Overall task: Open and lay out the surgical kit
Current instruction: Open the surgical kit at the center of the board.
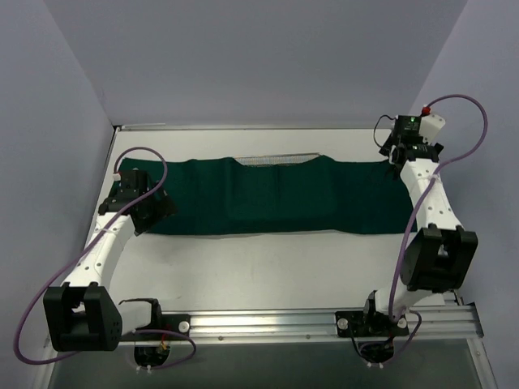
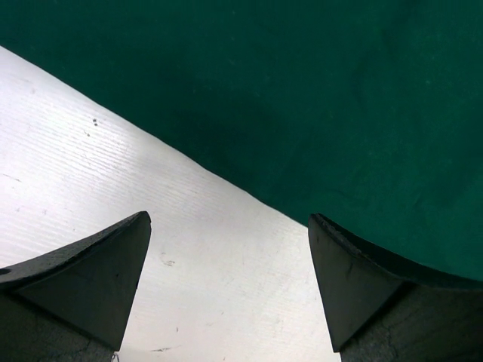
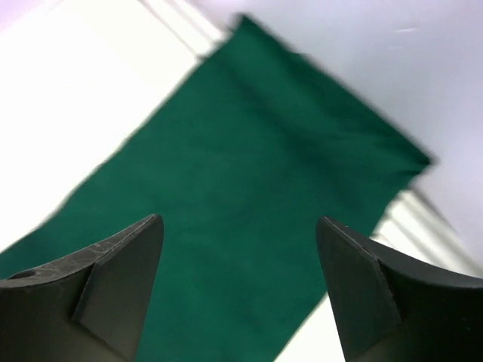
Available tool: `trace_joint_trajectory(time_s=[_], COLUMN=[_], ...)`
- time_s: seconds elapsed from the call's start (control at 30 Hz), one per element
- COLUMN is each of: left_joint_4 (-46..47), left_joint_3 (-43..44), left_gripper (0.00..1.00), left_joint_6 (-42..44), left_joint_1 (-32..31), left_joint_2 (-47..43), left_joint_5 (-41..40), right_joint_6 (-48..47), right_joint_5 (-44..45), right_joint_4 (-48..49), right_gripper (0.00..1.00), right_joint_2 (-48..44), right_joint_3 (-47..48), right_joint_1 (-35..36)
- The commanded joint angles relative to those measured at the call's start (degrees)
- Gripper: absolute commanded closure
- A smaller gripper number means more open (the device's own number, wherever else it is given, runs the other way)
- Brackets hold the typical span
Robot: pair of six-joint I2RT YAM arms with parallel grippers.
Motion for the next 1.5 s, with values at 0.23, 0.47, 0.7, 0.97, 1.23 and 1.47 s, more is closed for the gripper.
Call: trace_joint_trajectory(time_s=[0.23, 0.47, 0.7, 0.97, 1.23, 1.47], left_joint_4=[2.8, 4.92, 3.16, -0.53, -5.53, -7.03], left_joint_3=[15.95, 27.81, 36.35, 40.06, 41.11, 41.46], left_gripper=[0.05, 0.0, 0.07, 0.19, 0.49, 0.84], left_joint_6=[-0.04, 0.15, -3.98, -7.15, -8.03, -6.98], left_joint_1=[-0.48, -0.48, -0.48, -0.39, 0.14, 0.84], left_joint_2=[14.27, 31.83, 45.04, 52.42, 55.33, 56.29], left_joint_5=[-8.91, -10.67, -13.13, -15.24, -16.12, -17.35], right_joint_6=[9.36, 5.76, 5.32, 4.7, 3.56, 3.64], right_joint_5=[-18.38, -17.77, -19.71, -19.0, -18.04, -19.27], right_joint_4=[6.05, 6.06, 7.11, 7.38, 7.9, 9.4], right_gripper=[0.22, 0.22, 0.22, 0.22, 0.22, 0.22], right_joint_2=[-11.59, -16.35, -16.88, -17.23, -16.79, -15.38], right_joint_3=[-14.53, -19.02, -21.22, -22.98, -23.24, -23.33], right_joint_1=[8.7, 11.18, 12.85, 13.2, 13.2, 13.11])
